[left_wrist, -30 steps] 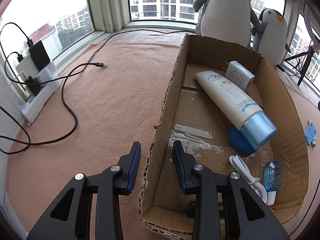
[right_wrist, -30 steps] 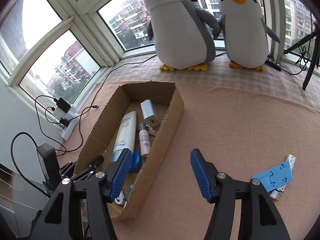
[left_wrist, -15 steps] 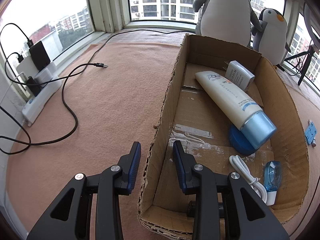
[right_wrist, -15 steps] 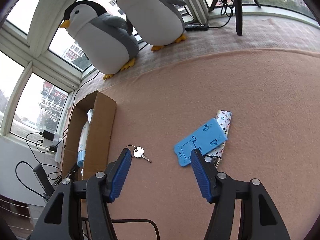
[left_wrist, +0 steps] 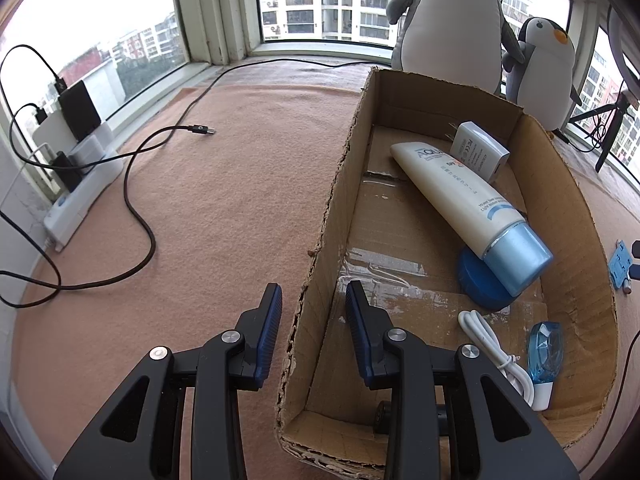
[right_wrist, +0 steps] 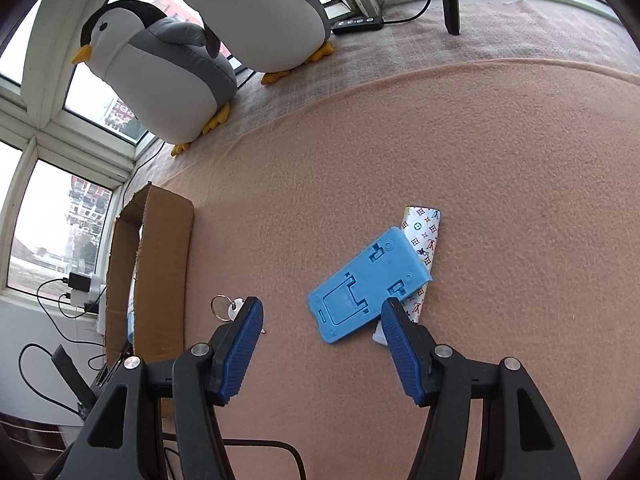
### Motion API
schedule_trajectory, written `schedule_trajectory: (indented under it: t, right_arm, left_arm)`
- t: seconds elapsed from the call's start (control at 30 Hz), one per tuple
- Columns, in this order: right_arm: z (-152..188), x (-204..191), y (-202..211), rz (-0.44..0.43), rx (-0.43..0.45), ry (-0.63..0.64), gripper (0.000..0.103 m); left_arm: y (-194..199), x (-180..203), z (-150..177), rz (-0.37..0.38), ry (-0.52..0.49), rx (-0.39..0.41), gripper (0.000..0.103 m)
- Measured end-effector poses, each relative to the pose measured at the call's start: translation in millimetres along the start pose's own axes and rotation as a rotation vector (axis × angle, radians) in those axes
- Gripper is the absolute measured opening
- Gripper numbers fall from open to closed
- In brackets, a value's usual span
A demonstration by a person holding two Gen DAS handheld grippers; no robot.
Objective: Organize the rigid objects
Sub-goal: 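Return the right gripper to the blue phone stand and grasp it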
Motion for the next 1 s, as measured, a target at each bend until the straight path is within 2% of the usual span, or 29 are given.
schedule_trajectory:
  t: [0.3,0.47,0.77,0.9,1.0]
  right_arm:
    - [-13.6,-2.2,-10.7,0.024,-0.016,0.012,0.058]
    - [-20.1,-5.6,-24.4,0.065,-0.031,0.031,0.058]
    - [-30.2,-23.0,-37.1,0.166,0.012,0.147,0.059]
    - [-29.7,-32.4,-43.6,0.242,0.026,0.225,0.057]
    - [-27.0,-32.3,-43.7,0.273,0.035,0.234,0.057]
  left_arm:
    - [0.0,0.1,0.0,0.0,0.001,0.0,0.031]
    - [0.0,0.1,0.0,0.0,0.0,0.0,0.031]
    - [0.0,0.1,0.0,-0.001,0.0,0.0,0.031]
    - [0.1,-0.3,0.1,0.0,0.001,0.0,0.031]
    - [0.0,-0.3,0.0,0.0,0.001,0.0,0.031]
Point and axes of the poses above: each gripper's, at about its wrist camera, not at the fingertips, and y roughly against the way its jaws point, x to its right, z to its underside, the point moved 8 cm from there along -y, roughly the way its jaws point, and after that the axes turned 10 degrees about -x, right-handed, at the moved point
